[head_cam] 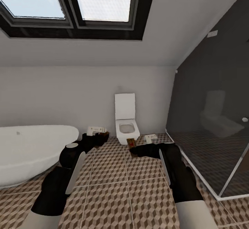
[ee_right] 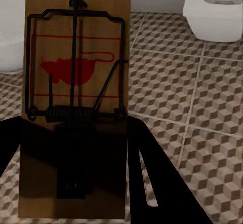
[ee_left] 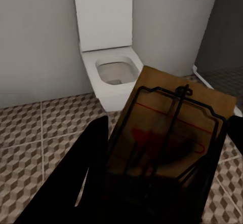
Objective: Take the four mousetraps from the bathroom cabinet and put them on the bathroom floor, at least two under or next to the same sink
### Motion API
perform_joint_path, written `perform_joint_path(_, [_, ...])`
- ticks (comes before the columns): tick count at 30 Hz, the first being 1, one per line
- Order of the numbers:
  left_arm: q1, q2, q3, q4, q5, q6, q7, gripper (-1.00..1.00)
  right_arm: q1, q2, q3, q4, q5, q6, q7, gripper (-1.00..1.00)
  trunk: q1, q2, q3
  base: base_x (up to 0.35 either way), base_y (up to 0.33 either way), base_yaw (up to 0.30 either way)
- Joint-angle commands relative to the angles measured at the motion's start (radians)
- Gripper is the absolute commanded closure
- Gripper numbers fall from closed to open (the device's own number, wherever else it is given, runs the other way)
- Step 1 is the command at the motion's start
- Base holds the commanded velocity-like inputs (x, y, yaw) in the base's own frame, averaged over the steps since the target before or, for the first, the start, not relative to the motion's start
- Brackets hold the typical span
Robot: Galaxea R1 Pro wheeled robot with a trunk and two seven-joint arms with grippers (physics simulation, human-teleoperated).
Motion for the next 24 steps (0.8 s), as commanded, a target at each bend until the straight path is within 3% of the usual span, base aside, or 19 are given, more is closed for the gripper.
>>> perform_joint_path(1, [-0.001, 0.0, 0.0, -0.001, 0.008, 0.004, 0.003, 1.0, -0.001, 0.0, -0.001, -0.001, 0.007, 0.004, 0.006, 1.0, 0.0, -0.001, -0.001, 0.0, 0.0, 0.287])
perform_joint_path(24, [-0.001, 0.001, 0.002, -0.001, 0.008, -0.026, 0.004, 1.0, -0.001, 0.0, 0.0, 0.016, 0.008, 0.003, 0.007, 1.0, 0.0, -0.001, 0.017, 0.0, 0.0, 0.275])
